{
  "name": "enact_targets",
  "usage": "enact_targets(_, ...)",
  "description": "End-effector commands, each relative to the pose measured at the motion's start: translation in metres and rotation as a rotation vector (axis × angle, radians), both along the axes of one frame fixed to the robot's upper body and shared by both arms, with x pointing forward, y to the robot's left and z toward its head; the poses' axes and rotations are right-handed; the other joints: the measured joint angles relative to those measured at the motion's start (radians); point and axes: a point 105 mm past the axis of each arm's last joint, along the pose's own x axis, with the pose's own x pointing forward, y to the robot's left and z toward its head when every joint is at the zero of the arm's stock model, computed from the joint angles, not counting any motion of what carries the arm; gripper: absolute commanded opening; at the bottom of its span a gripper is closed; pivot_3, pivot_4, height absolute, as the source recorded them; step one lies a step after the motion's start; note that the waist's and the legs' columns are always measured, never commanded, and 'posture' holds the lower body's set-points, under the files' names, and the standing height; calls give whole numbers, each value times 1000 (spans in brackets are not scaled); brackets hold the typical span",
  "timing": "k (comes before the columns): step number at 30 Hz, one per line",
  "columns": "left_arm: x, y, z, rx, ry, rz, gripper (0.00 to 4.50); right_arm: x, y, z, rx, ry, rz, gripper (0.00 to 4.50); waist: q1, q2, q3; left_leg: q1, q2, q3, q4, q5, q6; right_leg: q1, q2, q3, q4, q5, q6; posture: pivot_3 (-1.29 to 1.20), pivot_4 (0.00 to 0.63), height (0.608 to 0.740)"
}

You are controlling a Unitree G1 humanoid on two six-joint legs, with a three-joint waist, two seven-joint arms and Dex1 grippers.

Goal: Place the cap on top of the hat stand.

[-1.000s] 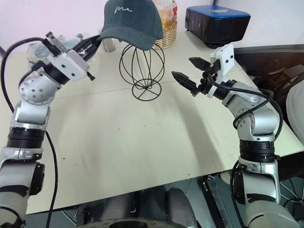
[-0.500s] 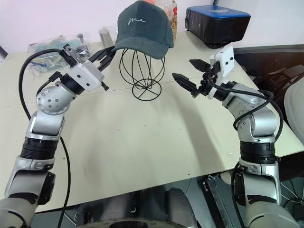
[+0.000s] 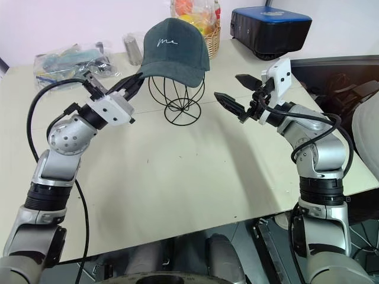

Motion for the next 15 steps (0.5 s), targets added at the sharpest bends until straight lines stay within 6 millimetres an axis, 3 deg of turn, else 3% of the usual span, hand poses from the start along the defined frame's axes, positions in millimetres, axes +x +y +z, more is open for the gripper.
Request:
enact_targets(1, -9, -5, 5, 29, -87, -4, 25, -7, 3, 13, -9, -54, 18, 4500, 0, 0, 0, 0, 0, 0, 0, 0, 0, 0, 0, 0, 0, 0, 0, 0, 150, 740)
enact_targets(15, -7, -33, -22, 88, -115, 54, 25, -9, 0, 11, -15, -51, 17, 4500, 4, 0, 0, 0, 0, 0, 0, 0, 0, 0, 0, 0, 0, 0, 0, 0, 150, 740)
